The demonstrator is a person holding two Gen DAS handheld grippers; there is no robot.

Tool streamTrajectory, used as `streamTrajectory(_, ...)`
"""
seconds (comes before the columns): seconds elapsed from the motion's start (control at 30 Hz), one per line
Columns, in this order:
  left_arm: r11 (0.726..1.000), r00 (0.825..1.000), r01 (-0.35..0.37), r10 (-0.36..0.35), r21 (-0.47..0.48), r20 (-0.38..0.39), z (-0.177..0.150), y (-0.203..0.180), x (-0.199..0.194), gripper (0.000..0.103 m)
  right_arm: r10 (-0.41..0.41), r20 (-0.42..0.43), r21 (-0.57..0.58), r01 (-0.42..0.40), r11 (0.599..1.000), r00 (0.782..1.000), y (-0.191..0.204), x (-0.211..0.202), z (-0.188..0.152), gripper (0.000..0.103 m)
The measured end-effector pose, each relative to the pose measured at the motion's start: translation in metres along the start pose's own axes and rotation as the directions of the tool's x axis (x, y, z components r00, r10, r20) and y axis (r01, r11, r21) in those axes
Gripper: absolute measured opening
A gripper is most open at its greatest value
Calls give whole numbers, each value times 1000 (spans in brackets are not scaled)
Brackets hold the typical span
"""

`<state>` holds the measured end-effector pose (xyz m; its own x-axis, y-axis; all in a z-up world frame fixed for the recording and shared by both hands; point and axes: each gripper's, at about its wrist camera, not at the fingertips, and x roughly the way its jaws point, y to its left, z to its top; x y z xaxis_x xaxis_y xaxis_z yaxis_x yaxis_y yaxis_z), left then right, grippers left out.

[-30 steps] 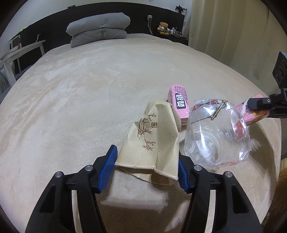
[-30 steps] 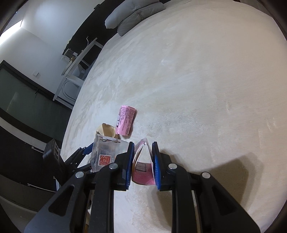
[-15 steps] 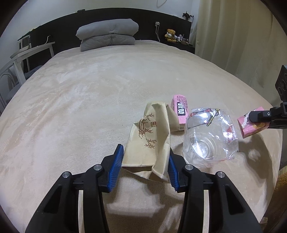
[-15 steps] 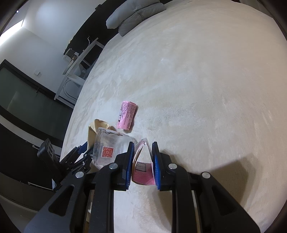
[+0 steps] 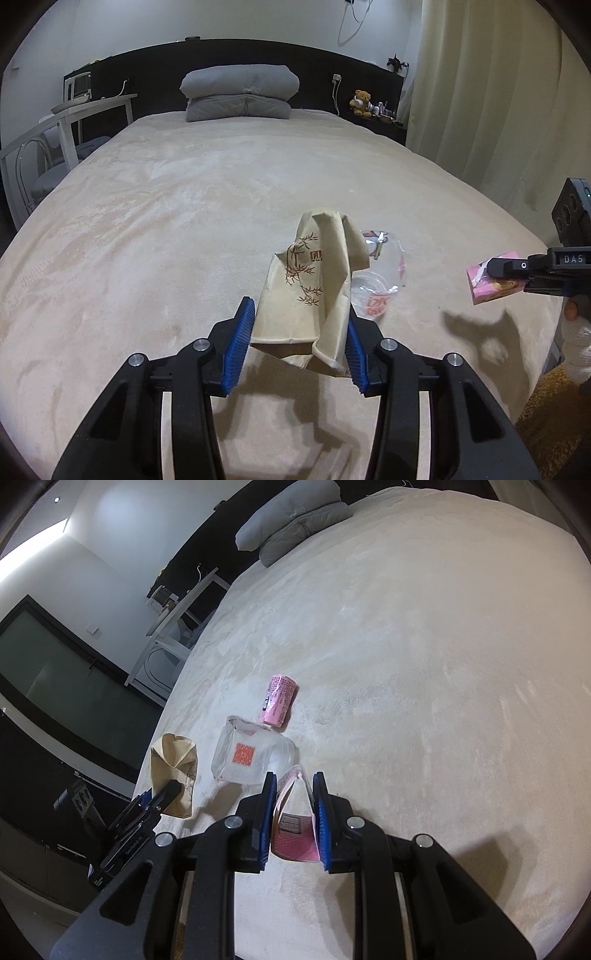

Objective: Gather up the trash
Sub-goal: 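Carry the pink carton and tan paper bag down toward the floor bin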

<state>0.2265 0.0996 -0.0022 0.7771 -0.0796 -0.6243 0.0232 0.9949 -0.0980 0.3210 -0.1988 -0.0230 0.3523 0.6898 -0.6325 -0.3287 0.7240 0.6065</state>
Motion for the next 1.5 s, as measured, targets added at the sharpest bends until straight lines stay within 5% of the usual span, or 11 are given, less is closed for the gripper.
streamTrajectory(0.93,996,993,82,-80,-23,87,-126,-105,-142,44,62,56,-146,-54,988,996,16,-97,-163,22)
streamTrajectory(1.5,993,995,101,-100,66,-19,-188,-152,-165,44,26,-1,-199,-26,980,1000,21,-107,-229,22)
